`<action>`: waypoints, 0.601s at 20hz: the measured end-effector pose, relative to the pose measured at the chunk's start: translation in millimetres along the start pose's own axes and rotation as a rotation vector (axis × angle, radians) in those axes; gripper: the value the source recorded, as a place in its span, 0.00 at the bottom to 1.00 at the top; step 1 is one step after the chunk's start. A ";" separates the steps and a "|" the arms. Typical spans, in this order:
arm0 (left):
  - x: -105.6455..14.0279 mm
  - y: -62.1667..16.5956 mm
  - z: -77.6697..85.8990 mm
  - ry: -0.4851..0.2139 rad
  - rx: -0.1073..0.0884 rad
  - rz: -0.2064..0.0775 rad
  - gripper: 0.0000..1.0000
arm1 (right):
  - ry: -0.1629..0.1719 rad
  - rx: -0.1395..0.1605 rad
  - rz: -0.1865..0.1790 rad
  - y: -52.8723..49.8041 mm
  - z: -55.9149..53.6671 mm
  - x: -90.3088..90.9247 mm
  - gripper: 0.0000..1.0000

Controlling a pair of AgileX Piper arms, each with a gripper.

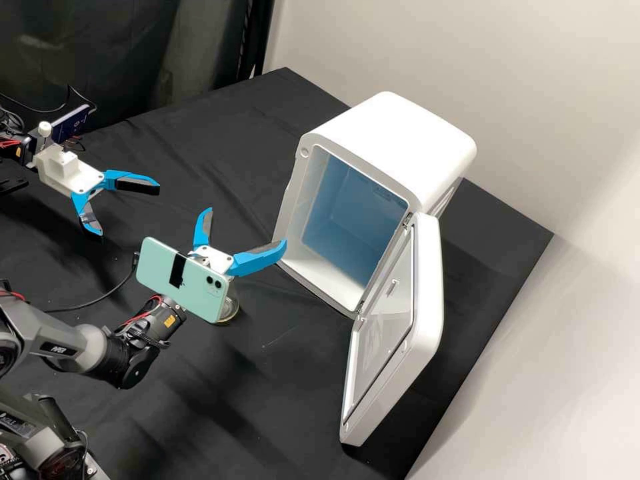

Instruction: Place the flask in the incubator

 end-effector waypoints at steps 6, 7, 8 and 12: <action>0.8 -2.6 -0.9 0.002 -0.005 -0.012 1.00 | 0.018 -0.021 -0.045 -9.3 -3.3 -5.3 1.00; 0.8 -2.6 -0.9 0.002 -0.005 -0.012 1.00 | 0.023 -0.023 -0.055 -10.9 -4.0 -5.0 1.00; 0.8 -2.6 -0.9 0.002 -0.005 -0.012 1.00 | 0.028 -0.020 -0.065 -12.9 -4.8 -4.6 1.00; 1.3 -4.4 -0.9 -0.001 -0.007 -0.022 1.00 | 0.025 -0.029 -0.123 -23.2 -2.1 -5.5 1.00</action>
